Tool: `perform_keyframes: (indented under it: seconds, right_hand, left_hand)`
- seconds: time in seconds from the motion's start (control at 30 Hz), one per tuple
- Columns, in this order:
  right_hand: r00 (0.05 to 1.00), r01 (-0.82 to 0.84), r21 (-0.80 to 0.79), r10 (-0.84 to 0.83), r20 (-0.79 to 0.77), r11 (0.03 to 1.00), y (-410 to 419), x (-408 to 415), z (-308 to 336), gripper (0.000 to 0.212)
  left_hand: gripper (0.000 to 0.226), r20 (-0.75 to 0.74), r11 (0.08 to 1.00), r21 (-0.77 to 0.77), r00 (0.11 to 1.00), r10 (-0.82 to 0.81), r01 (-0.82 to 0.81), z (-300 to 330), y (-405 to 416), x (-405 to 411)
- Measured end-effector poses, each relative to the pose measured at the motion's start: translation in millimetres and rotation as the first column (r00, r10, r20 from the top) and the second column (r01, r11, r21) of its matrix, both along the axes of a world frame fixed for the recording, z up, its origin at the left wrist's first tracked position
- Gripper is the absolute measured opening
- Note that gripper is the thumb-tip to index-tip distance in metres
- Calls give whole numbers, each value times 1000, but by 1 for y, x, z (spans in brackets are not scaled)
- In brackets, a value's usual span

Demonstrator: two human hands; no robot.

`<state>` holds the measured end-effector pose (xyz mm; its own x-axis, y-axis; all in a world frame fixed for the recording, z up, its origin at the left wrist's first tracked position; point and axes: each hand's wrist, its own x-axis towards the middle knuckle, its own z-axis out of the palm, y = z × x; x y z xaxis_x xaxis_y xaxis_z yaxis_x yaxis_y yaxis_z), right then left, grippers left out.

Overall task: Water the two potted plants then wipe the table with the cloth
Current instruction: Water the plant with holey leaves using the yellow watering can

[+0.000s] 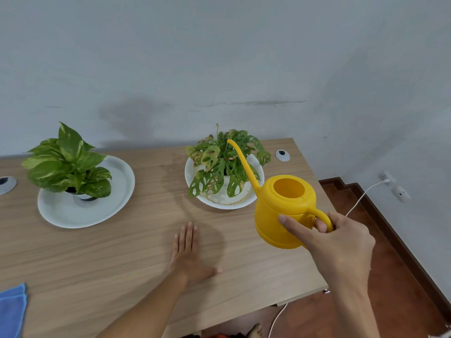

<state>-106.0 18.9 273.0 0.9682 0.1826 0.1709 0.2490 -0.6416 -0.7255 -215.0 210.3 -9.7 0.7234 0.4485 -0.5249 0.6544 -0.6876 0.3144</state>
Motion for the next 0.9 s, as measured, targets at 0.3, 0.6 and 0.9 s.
perform_keyframes:
  seconds: [0.3,0.6,0.9]
  right_hand:
    - [999,-46,23,45,9,999,13,-1,-1,64]
    - [999,-53,48,52,15,997,27,5,0,65]
    - [999,-47,54,46,30,997,33,21,2,63]
  left_hand:
    - [152,16,1000,14,1000,-11,11,4,0,-2]
    - [158,23,1000,12,1000,-9,8,3,1,-2]
    - [151,7,1000,16,1000,-19,19,2,1,-2]
